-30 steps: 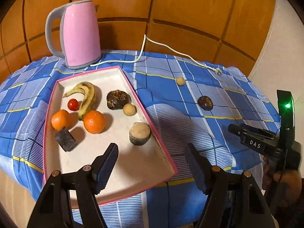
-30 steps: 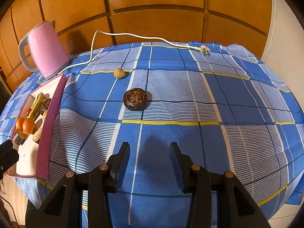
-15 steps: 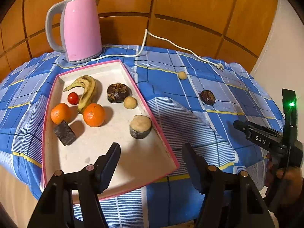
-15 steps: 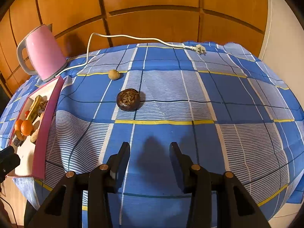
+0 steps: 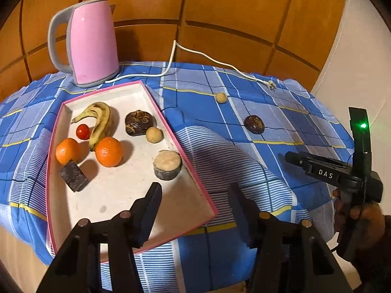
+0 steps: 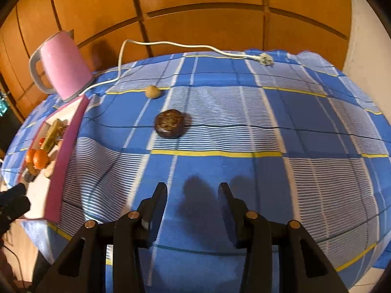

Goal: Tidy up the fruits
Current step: 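Close the right gripper on the dark brown fruit and lift it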

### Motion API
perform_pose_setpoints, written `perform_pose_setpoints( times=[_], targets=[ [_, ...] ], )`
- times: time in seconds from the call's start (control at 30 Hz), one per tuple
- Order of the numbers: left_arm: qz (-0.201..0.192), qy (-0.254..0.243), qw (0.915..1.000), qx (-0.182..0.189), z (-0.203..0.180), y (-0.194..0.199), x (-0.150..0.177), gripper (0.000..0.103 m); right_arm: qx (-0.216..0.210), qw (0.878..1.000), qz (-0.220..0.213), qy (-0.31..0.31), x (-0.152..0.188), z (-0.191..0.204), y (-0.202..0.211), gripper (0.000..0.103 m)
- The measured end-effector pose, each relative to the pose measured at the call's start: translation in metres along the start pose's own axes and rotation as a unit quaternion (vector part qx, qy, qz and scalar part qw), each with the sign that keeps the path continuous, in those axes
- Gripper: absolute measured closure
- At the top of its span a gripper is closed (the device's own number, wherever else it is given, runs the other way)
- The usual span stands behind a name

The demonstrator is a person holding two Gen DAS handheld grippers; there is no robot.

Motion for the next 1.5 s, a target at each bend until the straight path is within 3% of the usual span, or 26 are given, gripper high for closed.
perform_pose_setpoints(
  times=[0.37, 0.7, 1.1, 1.33, 1.5],
  targets=[
    [-0.002, 0.026, 0.9996, -0.006, 0.019, -0.003, 0.001, 0.041, -0.010, 0.999, 0.010, 0.031, -0.029, 0.015, -0.018, 0.058],
    [0.001, 0.030, 0.9995, -0.005, 0.021, -0.005, 0.002, 0.039, 0.001, 0.996, 0.022, 0.089, -0.062, 0.026, -0.048, 0.058],
    [0.001, 0.030, 0.9995, -0.009, 0.023, -0.002, 0.003, 0.038, 0.027, 0.990, 0.045, 0.130, -0.077, 0.036, -0.085, 0.058],
    [-0.006, 0.027, 0.9996, -0.009, 0.021, 0.003, 0.002, 0.038, 0.027, 0.991, 0.032, 0.130, -0.069, 0.033, -0.068, 0.060],
    [-0.004, 0.027, 0.9996, -0.009, 0.020, 0.003, 0.002, 0.038, 0.027, 0.995, 0.032, 0.093, -0.050, 0.013, -0.041, 0.060]
  ],
)
Point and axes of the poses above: each gripper's, at about its wrist camera, not at the fingertips, and y roughly against the way its jaws point, z to its left, x to its underside, the point moved 4 cm from there along -y, roughly the way its jaws point
